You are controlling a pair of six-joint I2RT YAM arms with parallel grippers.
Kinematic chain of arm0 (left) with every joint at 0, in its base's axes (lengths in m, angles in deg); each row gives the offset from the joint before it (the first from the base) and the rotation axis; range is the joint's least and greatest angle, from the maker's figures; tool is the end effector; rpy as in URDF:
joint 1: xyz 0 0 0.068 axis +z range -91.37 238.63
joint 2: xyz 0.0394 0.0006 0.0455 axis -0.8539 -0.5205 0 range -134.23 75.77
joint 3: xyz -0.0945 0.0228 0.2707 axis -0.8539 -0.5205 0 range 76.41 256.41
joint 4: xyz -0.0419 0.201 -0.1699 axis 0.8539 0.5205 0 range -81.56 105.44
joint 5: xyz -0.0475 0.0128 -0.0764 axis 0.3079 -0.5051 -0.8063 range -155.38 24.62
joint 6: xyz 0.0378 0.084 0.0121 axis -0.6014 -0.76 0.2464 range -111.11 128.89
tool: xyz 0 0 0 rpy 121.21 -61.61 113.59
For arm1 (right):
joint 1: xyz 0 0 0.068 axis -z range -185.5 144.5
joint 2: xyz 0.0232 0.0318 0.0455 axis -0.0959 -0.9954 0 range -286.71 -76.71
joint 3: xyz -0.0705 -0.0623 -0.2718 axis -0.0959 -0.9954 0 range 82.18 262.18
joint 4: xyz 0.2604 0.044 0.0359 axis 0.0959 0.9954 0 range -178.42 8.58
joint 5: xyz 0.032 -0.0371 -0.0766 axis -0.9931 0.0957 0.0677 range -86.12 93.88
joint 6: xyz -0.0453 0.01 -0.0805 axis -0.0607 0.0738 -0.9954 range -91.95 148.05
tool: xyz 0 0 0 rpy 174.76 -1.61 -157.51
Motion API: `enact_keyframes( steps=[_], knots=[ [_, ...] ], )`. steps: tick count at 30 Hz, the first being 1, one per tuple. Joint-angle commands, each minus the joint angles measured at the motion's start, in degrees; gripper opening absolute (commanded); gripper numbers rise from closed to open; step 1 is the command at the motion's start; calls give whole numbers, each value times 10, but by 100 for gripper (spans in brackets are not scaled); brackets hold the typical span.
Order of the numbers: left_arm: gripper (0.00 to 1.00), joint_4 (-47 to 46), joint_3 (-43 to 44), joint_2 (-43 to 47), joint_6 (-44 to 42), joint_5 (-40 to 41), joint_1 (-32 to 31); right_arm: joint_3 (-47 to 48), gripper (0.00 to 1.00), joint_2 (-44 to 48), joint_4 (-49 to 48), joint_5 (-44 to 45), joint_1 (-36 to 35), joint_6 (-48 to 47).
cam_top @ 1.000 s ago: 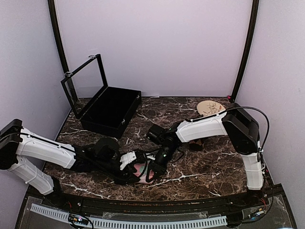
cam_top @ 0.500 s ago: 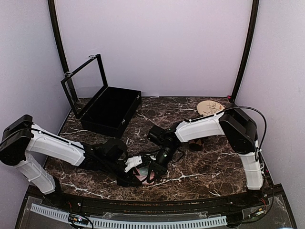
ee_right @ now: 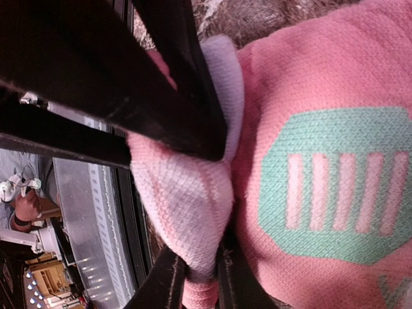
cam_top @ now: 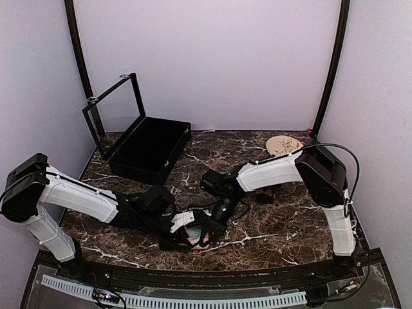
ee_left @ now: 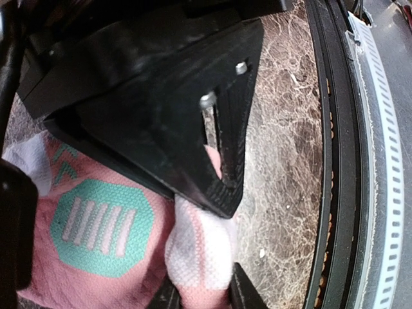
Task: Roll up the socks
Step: Roll the sock at the center of the board.
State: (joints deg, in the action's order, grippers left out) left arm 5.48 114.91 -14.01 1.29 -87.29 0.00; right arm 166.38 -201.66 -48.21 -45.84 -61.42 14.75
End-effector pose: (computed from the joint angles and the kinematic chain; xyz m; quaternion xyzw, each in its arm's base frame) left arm 0.1416 -0.2920 0.1218 0.5580 0.7315 -0.3108 0.2387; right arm 0.1876 0.3911 0.0979 0.5410 -0.7256 -0.4164 0.0856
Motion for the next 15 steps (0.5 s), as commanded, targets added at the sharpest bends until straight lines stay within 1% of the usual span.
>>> enact_keyframes(
  steps=[1, 5, 8, 10, 15],
  knots=[
    [21, -8, -16, 6, 25, -21, 5, 4, 16, -3, -12, 12, 4, 8],
    [19, -9, -24, 6, 43, -35, 18, -8, 22, 8, -28, 20, 8, 20],
    [19, -7, -25, 3, 50, -41, 22, -16, 35, 15, -39, 22, 11, 26],
    [19, -12, -27, 2, 54, -47, 24, -21, 38, 18, -43, 23, 12, 29],
    [19, -21, -32, 5, 64, -64, 31, -39, 38, 27, -61, 29, 17, 39]
  ],
)
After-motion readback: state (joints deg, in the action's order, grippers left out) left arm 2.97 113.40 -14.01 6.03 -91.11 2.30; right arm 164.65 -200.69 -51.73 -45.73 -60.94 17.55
